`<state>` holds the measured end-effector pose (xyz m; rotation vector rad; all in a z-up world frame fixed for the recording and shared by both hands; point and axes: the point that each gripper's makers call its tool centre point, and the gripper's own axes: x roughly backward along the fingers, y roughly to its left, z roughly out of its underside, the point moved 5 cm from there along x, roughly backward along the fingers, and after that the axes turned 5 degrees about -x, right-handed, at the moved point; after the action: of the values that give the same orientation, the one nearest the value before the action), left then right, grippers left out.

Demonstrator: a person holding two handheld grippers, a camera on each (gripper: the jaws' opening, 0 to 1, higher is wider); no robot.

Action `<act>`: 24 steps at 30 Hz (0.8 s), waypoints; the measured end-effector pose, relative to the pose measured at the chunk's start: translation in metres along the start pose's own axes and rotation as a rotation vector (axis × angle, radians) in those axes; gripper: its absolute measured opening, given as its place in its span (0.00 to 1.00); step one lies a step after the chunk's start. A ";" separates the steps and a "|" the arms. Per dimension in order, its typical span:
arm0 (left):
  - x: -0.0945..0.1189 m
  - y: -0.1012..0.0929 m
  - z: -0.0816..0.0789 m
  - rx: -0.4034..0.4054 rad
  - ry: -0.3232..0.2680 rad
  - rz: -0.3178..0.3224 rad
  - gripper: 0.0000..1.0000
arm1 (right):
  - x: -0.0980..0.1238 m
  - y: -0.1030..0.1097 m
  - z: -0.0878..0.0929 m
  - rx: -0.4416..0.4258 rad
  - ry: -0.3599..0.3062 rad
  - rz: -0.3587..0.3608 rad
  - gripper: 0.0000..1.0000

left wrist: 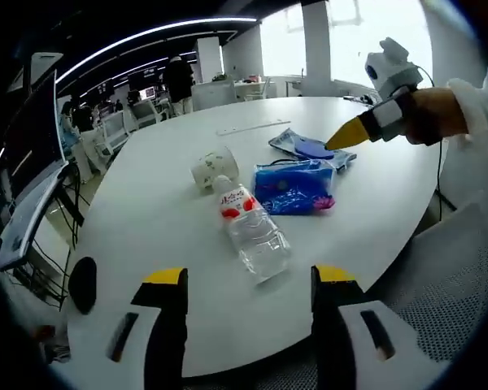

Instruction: Arrange the tabletop items into an orderly group along one side of the table until the central work area is clear of visible clutter.

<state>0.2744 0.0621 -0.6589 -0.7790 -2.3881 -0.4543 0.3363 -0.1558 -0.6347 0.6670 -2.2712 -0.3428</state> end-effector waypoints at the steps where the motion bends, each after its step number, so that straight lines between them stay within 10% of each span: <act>1: 0.000 0.000 0.000 -0.002 0.003 -0.002 0.61 | -0.002 0.000 -0.001 0.000 0.001 -0.003 0.62; 24: -0.004 -0.003 0.003 -0.055 0.024 0.000 0.61 | -0.043 0.009 -0.035 0.061 0.028 -0.063 0.61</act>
<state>0.2741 0.0600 -0.6643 -0.7927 -2.3620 -0.5282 0.3837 -0.1260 -0.6307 0.7712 -2.2457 -0.2933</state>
